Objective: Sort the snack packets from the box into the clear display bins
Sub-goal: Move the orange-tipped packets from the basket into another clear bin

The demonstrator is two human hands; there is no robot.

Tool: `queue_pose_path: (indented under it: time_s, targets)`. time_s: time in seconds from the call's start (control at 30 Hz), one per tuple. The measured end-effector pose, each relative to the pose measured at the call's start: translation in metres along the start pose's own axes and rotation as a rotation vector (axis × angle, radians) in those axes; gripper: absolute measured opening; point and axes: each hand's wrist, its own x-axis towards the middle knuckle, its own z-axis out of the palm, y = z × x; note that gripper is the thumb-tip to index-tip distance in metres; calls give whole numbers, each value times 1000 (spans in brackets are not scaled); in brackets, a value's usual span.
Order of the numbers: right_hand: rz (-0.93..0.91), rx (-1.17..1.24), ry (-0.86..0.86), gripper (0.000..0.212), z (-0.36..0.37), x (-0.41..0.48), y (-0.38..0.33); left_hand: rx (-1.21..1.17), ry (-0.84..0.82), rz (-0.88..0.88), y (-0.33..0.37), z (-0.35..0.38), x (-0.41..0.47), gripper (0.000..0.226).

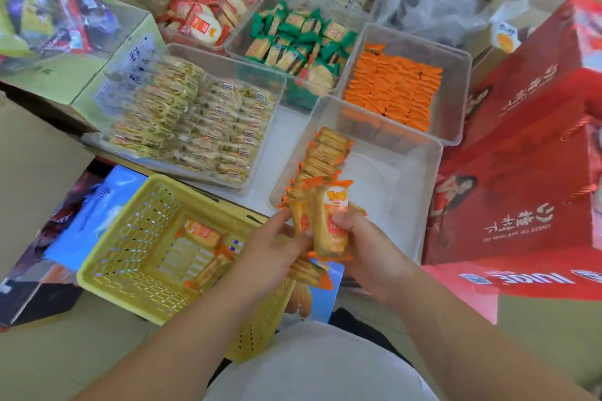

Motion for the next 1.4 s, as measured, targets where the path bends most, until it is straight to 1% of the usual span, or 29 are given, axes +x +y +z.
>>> queue_pose_path:
  time_s: [0.07, 0.1, 0.13, 0.2, 0.3, 0.4, 0.47, 0.53, 0.6, 0.63, 0.7, 0.77, 0.8, 0.87, 0.93, 1.0, 1.07, 1.23, 1.3, 1.4]
  targets:
    - [-4, 39, -12, 42, -17, 8, -6, 39, 42, -64, 4, 4, 11, 40]
    - [13, 85, 17, 44, -28, 15, -8, 53, 60, -90, 5, 5, 16, 45]
    - [26, 112, 69, 49, -40, 22, -11, 64, 79, -102, 6, 6, 21, 46]
    - [20, 58, 195, 56, -65, 40, -16, 78, 117, -106, 9, 7, 28, 42]
    - [9, -137, 364, 64, -104, 68, -20, 87, 190, -107, 12, 8, 39, 30]
    - [17, -153, 455, 71, -130, 93, -22, 94, 236, -122, 12, 10, 45, 16]
    - [-3, -139, 530, 77, -140, 113, -19, 83, 255, -131, 13, 15, 46, 15]
    - [-19, -175, 605, 77, -146, 132, -13, 44, 270, -146, 14, 19, 48, 17]
    - [-36, -324, 654, 87, -151, 148, -6, 24, 295, -162, 16, 21, 50, 23]
    - [-41, -444, 674, 95, -154, 154, -4, 27, 311, -167, 17, 22, 51, 32]
    - [-10, -757, 703, 105, -161, 165, -1, 55, 342, -171, 17, 21, 54, 52]
    - [45, -1075, 688, 116, -167, 173, 3, 149, 374, -155, 18, 20, 57, 64]
    - [58, -1202, 660, 120, -168, 176, 5, 207, 396, -141, 18, 19, 59, 65]
    - [55, -1369, 584, 121, -167, 180, 9, 325, 434, -105, 16, 17, 64, 59]
    - [52, -1445, 496, 120, -165, 180, 12, 422, 446, -78, 13, 14, 67, 58]
    - [59, -1453, 416, 116, -164, 179, 12, 488, 437, -66, 9, 11, 68, 57]
    - [87, -1382, 364, 111, -166, 179, 9, 534, 415, -60, 6, 9, 69, 58]
    - [158, -1372, 413, 88, -165, 179, 4, 683, 350, -14, -1, 9, 73, 62]
    - [183, -1333, 371, 83, -162, 179, 3, 762, 320, -6, -1, 9, 76, 74]
    - [140, -1303, 284, 76, -155, 184, 1, 857, 276, -28, -1, 7, 85, 100]
